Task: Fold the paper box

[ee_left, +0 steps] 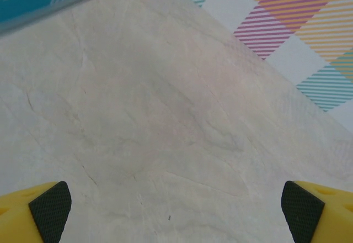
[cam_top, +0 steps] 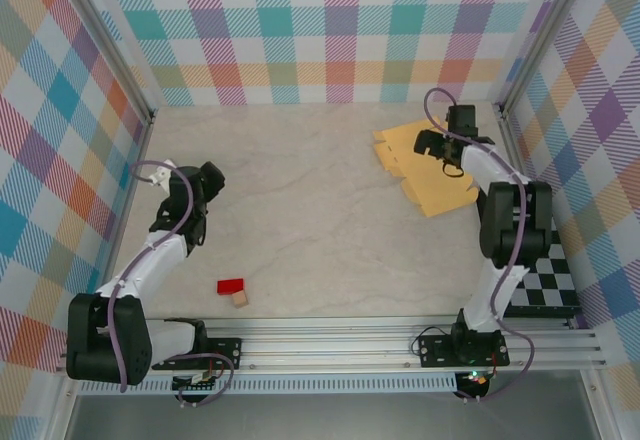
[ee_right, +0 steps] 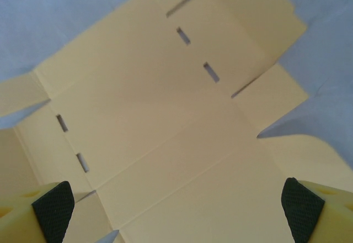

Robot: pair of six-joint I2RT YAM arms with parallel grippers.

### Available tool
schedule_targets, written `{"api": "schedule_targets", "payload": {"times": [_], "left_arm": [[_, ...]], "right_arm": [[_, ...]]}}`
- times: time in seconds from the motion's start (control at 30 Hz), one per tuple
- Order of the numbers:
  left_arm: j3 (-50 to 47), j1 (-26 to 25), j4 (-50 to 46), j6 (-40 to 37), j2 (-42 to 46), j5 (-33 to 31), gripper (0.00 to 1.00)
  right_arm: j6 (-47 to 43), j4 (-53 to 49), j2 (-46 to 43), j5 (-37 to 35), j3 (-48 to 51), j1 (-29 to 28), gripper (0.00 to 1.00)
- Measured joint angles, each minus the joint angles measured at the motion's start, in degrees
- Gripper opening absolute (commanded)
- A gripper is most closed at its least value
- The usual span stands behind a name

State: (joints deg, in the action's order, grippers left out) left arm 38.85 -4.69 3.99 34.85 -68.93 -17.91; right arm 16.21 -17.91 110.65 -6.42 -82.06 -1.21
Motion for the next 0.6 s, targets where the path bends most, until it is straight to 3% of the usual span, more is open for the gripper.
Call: {"api": "schedule_targets", "payload": {"times": [0.1, 0.27, 0.6], "left_arm": [[1.16, -0.94, -2.08, 2.73, -0.79, 7.06, 1.0], [3.69, -6.21, -4.83, 3.89, -1.66, 13.03, 1.0], [5.29, -13.9, -7.15, 4.42, -4.26, 15.45, 1.0]], "right_arm": [[2.73, -5.99, 4.7, 0.48, -4.55, 0.0, 1.0], [6.69, -13.79, 9.66, -0.07, -10.67, -0.28, 1.0], [12.33, -24.61, 16.31, -4.11, -16.87, -3.54, 1.0]]}}
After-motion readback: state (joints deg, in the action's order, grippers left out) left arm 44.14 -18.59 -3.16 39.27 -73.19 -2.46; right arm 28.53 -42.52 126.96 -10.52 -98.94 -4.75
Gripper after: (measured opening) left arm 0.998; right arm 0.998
